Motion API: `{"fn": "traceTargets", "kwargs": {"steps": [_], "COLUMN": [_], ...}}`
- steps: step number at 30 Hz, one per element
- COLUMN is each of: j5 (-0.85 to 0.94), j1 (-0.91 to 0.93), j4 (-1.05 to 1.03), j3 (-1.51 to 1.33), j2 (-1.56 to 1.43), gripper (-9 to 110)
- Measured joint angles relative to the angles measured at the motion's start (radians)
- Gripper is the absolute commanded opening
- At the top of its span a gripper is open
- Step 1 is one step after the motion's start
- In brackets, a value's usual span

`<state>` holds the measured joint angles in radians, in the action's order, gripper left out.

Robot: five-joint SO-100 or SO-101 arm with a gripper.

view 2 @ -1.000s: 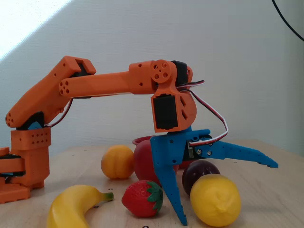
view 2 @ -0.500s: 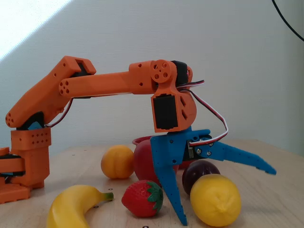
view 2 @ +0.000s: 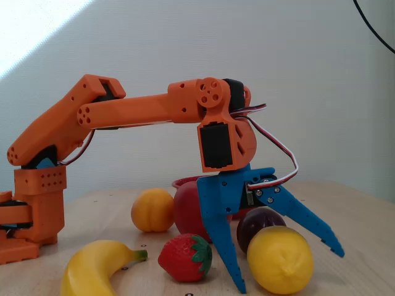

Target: Put the lemon in the red bowl.

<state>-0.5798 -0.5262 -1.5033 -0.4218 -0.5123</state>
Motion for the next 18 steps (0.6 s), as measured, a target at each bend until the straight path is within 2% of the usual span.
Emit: {"fn": "traceTargets", "kwargs": {"steps": [18], "j5": [-0.018], "j1": [0.000], "j4": [0.000], "j3": [0.000], "j2": [0.000], "gripper": [35]}}
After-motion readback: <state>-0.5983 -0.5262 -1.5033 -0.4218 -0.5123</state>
